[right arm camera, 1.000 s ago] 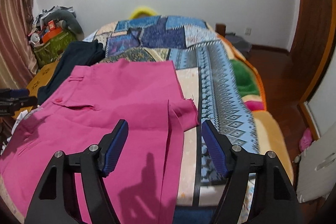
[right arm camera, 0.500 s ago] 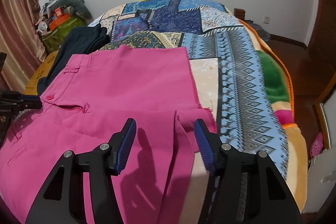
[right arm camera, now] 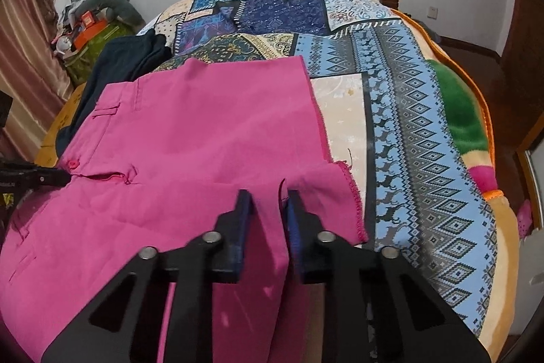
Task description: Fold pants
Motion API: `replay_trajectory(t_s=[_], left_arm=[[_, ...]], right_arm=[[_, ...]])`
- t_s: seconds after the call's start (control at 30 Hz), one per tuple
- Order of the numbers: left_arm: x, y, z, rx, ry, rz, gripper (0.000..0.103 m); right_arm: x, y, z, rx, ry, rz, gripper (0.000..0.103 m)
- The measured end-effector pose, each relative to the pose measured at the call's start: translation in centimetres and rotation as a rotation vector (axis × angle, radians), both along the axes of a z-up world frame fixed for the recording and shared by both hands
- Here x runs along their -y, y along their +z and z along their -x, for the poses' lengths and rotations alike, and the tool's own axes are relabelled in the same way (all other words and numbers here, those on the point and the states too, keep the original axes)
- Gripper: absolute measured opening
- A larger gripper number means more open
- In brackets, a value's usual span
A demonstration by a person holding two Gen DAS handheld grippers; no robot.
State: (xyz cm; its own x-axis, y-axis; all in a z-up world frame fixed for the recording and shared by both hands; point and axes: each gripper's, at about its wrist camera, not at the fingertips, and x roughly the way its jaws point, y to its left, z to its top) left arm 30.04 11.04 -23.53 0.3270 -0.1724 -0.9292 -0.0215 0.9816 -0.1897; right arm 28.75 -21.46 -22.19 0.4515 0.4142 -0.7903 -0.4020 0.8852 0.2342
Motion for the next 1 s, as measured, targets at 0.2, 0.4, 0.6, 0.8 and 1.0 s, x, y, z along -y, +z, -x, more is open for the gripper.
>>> replay_trajectory(t_s=[0.2, 0.4, 0.6, 0.8, 1.0], left_arm=[[-0.3, 1.1, 0.3, 0.055, -0.002, -0.042, 0.004], [-0.6, 0.4, 0.4, 0.05, 0.009, -0.056, 0.004], [-0.7, 0.2, 0.6, 0.033, 0.001, -0.07, 0.011], [-1.3, 2.0, 0.6, 0.076, -0.004, -0.088, 0.016], [-2.4, 2.5, -1.9, 0.07, 0.025, -0.073, 0.019]], right_arm=[[-0.6, 0.8, 1.1, 0.069, 0.032, 0.041, 0.007], [-0.7, 0.4, 1.1, 0.063, 0.025, 0.06, 0.007], [-0.8, 0.0, 0.9, 0.009, 0.036, 0.056, 0.01], [0.3, 1.5, 1.5, 0.013, 0.038, 0.043, 0.023], [1.7, 3.5, 0.8, 0.082, -0.004, 0.03, 0.036]])
